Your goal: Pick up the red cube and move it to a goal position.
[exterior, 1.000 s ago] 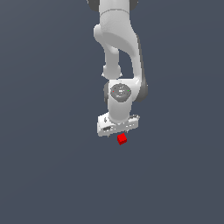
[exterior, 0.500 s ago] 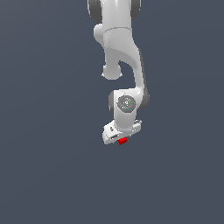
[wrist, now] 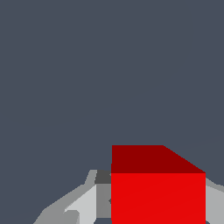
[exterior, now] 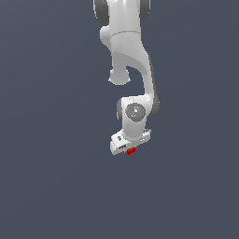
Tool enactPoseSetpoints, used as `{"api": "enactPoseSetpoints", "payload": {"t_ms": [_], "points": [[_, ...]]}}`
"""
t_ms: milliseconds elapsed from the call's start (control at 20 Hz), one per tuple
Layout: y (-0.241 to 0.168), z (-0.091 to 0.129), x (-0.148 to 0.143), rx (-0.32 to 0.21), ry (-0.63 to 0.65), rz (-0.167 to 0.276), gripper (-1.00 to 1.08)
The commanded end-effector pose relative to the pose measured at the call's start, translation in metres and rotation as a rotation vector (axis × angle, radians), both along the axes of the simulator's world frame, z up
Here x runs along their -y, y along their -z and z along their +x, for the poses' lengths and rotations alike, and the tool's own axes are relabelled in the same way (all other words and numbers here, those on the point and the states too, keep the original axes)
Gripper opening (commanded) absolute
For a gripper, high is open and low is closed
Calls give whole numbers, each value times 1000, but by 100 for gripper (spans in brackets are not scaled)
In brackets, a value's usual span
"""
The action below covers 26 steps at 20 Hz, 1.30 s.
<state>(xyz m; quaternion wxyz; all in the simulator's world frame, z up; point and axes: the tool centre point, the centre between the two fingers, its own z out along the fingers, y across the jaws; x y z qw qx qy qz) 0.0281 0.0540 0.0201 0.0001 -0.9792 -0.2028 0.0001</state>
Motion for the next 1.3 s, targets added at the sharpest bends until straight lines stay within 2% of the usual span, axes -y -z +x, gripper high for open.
{"api": "enactPoseSetpoints", "payload": {"t_ms": [0, 350, 650, 950, 1250], "points": [[0, 0, 0, 0, -1, 0, -100], [-5, 0, 2, 0, 0, 0, -100], [-30, 0, 12, 0, 0, 0, -100], [-78, -1, 30, 0, -1, 0, -100], [-146, -1, 56, 0, -1, 0, -100]]}}
